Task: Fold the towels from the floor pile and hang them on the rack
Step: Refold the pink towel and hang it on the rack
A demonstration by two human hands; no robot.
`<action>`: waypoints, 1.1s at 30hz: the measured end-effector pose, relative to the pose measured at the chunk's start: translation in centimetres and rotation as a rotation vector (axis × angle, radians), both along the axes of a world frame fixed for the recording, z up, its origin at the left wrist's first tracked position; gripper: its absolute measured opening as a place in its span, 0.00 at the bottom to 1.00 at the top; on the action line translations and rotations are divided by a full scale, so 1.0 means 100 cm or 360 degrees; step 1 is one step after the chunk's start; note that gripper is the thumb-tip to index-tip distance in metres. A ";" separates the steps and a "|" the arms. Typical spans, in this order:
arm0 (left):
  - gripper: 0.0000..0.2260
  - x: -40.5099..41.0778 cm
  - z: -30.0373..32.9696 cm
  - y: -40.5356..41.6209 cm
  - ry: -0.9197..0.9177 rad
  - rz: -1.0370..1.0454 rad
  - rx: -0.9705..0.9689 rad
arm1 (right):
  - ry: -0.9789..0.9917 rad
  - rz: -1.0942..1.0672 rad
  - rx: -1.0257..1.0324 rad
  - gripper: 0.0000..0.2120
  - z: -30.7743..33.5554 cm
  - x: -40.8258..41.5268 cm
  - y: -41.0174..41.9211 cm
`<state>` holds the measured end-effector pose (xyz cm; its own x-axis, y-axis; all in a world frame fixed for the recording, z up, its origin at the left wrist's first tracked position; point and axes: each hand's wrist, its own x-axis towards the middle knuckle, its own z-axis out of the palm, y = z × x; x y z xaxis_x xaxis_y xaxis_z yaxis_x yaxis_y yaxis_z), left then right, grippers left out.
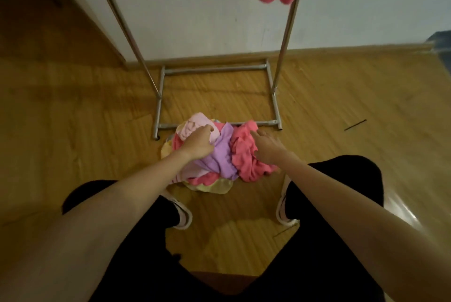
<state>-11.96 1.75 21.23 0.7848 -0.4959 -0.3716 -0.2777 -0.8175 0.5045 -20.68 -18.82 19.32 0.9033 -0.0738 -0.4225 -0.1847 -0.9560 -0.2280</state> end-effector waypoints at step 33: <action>0.06 0.140 -0.272 -0.141 0.0023 -0.0396 -0.0128 | 0.0030 -0.0774 0.0695 0.21 -0.263 0.097 -0.054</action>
